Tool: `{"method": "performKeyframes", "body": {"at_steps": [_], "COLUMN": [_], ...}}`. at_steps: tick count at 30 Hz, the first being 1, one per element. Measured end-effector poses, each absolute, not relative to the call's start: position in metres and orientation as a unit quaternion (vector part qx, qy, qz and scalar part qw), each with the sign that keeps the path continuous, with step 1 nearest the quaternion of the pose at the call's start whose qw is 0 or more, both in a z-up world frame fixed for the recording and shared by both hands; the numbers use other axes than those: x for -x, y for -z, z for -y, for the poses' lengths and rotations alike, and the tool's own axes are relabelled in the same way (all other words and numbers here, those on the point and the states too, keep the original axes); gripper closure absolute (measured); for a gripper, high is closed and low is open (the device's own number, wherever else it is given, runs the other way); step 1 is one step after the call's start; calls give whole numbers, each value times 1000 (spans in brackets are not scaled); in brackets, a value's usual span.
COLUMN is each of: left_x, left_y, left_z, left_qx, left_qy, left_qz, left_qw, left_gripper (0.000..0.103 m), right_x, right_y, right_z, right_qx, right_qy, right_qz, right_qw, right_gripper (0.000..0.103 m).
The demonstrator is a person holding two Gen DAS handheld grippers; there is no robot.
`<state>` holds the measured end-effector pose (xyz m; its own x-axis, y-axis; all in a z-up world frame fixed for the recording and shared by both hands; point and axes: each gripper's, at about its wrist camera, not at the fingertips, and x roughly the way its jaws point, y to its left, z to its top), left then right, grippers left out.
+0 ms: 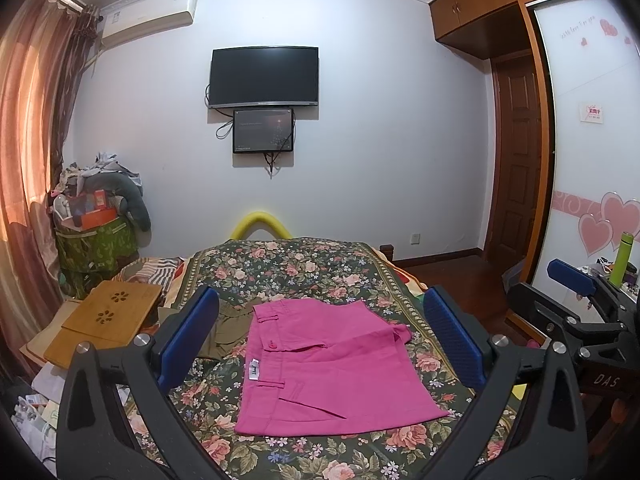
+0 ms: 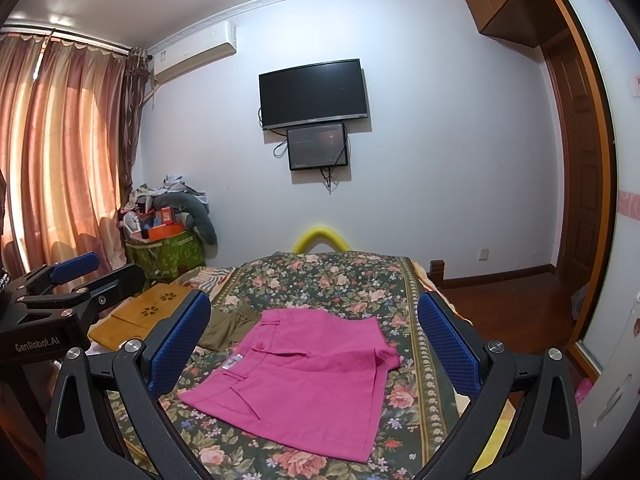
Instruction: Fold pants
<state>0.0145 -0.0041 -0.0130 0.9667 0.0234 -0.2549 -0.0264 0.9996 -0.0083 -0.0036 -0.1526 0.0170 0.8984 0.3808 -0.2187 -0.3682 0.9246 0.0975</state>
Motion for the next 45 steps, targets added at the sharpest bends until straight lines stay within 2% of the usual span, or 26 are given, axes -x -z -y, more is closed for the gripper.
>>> {"method": "performKeyframes", "body": {"at_steps": [14,25,32,45], "left_x": [-19,-74,-143,-262], "left_y": [14,34,77,198], "left_z": [2,-11,-36,-103], "left_qx": [9,17,39,50], "left_qy": [-12,-16,-27,-51], "left_qz": [-131,-172,-258,-437], "left_qw": [991,985,965,897], "left_gripper": [0,0,0,0], "right_x": [-5,-44,-89,-179], "right_y": [-15,10,42,117], "right_z": [154,151,152,157], "right_qx": [-26,-10,17,41], "right_qy": [-190,-178,-158,-173], "right_qz": [-128,-173,-220,-347], "right_qw": [973,969,962,921], "right_gripper": [0,0,0,1]}}
